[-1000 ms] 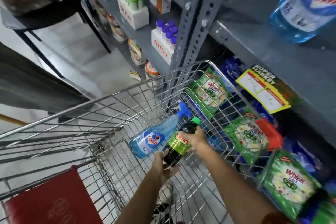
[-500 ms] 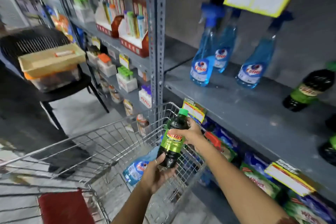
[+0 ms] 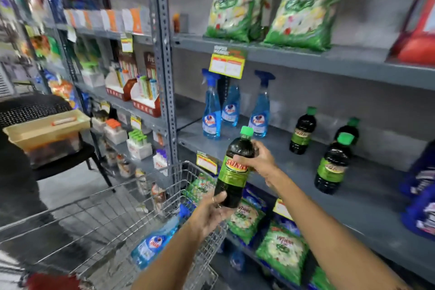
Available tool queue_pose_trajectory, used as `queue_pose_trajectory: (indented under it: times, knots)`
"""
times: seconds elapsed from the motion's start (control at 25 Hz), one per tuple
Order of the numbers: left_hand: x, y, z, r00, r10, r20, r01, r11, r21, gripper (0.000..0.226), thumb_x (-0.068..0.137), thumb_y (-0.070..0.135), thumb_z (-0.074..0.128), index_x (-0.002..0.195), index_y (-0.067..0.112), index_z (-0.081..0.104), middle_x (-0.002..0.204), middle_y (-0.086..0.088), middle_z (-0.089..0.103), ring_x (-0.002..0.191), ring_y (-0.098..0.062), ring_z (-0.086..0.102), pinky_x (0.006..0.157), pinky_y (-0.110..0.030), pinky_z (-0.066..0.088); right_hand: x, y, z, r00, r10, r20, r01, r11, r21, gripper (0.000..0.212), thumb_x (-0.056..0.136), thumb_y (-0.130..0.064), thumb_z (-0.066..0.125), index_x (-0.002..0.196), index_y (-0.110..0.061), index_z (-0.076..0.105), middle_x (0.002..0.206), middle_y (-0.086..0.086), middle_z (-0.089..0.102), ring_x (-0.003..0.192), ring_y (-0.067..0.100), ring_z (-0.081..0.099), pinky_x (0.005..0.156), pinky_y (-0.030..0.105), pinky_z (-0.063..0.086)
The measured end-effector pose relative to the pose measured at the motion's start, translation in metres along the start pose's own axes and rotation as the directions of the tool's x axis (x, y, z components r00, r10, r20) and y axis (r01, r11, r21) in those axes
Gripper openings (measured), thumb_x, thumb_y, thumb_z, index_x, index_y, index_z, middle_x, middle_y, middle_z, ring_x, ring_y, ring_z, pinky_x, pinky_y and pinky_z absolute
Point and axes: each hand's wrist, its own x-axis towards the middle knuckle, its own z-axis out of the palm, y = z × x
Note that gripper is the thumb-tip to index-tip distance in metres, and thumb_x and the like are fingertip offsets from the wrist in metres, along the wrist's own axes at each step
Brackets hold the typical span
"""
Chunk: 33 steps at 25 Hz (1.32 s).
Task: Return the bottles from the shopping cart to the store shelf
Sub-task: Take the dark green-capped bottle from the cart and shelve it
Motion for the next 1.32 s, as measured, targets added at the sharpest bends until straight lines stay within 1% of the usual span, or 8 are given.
queue_pose_trajectory:
  times: [0.16,0.28,0.48,0.64,0.8,0.88,1.0,1.32]
  knots:
    - [0.007,-0.017,0.038,0.995,-0.021,0.102,0.016,0.999,0.051,0.063,0.019,0.023,0.095,0.075,0.003,0.076,0.074,-0.015,0.076,0.069,-0.025,0.073,0.061,-0.032,0.062,-0.018,-0.013,-0.043,0.999,-0.030,-0.038,0.029,0.999,-0.029,0.066,0.070,0.004,0.073,0.129,-0.001,0.043,0.110,0.006,0.055,0.100,0.015,0.052,0.055,0.002,0.047]
    - [0.015,-0.018,0.065,0.980,-0.073,0.186,0.061,0.995,0.074,0.065,0.027,0.017,0.094,0.085,-0.002,0.071,0.079,-0.018,0.075,0.072,-0.027,0.073,0.056,-0.027,0.061,-0.024,-0.021,-0.071,0.995,-0.043,-0.087,0.037,0.997,-0.074,0.064,0.071,0.000,0.074,0.128,-0.005,0.043,0.107,0.004,0.055,0.098,0.015,0.052,0.063,0.012,0.047]
    - [0.063,-0.025,0.086,0.972,-0.182,0.148,0.158,0.974,0.162,0.017,0.085,-0.005,0.048,0.097,0.000,0.059,0.076,-0.011,0.076,0.070,-0.019,0.074,0.053,-0.020,0.058,-0.015,-0.033,-0.105,0.987,-0.060,-0.149,0.039,0.990,-0.138,0.061,0.072,-0.002,0.074,0.126,-0.006,0.046,0.112,0.005,0.056,0.103,0.018,0.053,0.070,0.012,0.048]
    - [0.107,-0.034,0.097,0.978,-0.201,0.063,0.169,0.926,0.337,0.035,0.088,-0.002,0.049,0.122,0.004,0.046,0.116,-0.019,0.062,0.098,-0.029,0.066,0.087,-0.036,0.053,0.008,-0.039,-0.128,0.989,0.009,-0.145,-0.044,0.970,-0.239,0.053,0.076,-0.011,0.071,0.124,-0.011,0.049,0.112,0.006,0.058,0.101,0.022,0.057,0.084,0.036,0.052]
    - [0.141,-0.033,0.103,0.985,-0.149,0.089,0.052,0.745,0.665,0.044,0.084,-0.001,0.058,0.126,0.006,0.046,0.133,-0.017,0.052,0.108,-0.024,0.053,0.078,-0.020,0.051,0.048,-0.038,-0.146,0.962,0.031,-0.270,-0.134,0.918,-0.373,0.042,0.070,-0.022,0.074,0.109,-0.009,0.062,0.109,0.010,0.067,0.104,0.028,0.062,0.093,0.050,0.051]
    - [0.157,-0.031,0.103,0.980,-0.148,0.136,-0.013,0.628,0.778,0.047,0.083,0.001,0.060,0.128,0.003,0.046,0.124,-0.010,0.056,0.106,-0.018,0.051,0.076,-0.012,0.051,0.067,-0.029,-0.156,0.946,0.017,-0.325,-0.176,0.866,-0.467,0.035,0.067,-0.028,0.074,0.097,-0.011,0.067,0.108,0.013,0.069,0.105,0.031,0.061,0.092,0.051,0.051]
    - [0.184,-0.032,0.104,0.972,-0.174,0.155,-0.029,0.568,0.822,0.049,0.083,0.003,0.061,0.129,0.003,0.045,0.130,-0.015,0.056,0.109,-0.017,0.050,0.098,-0.028,0.040,0.083,-0.022,-0.161,0.937,-0.005,-0.350,-0.197,0.819,-0.539,0.033,0.070,-0.029,0.072,0.094,-0.008,0.066,0.107,0.014,0.068,0.107,0.031,0.059,0.092,0.050,0.051]
    - [0.258,-0.043,0.099,0.979,-0.172,0.108,-0.062,0.251,0.966,0.067,0.070,0.033,0.067,0.131,0.017,0.043,0.133,-0.013,0.054,0.126,-0.027,0.045,0.112,-0.044,0.033,0.107,-0.007,-0.168,0.909,-0.083,-0.409,-0.219,0.738,-0.638,0.029,0.078,-0.019,0.067,0.103,-0.004,0.063,0.114,0.016,0.067,0.105,0.030,0.061,0.085,0.032,0.045]
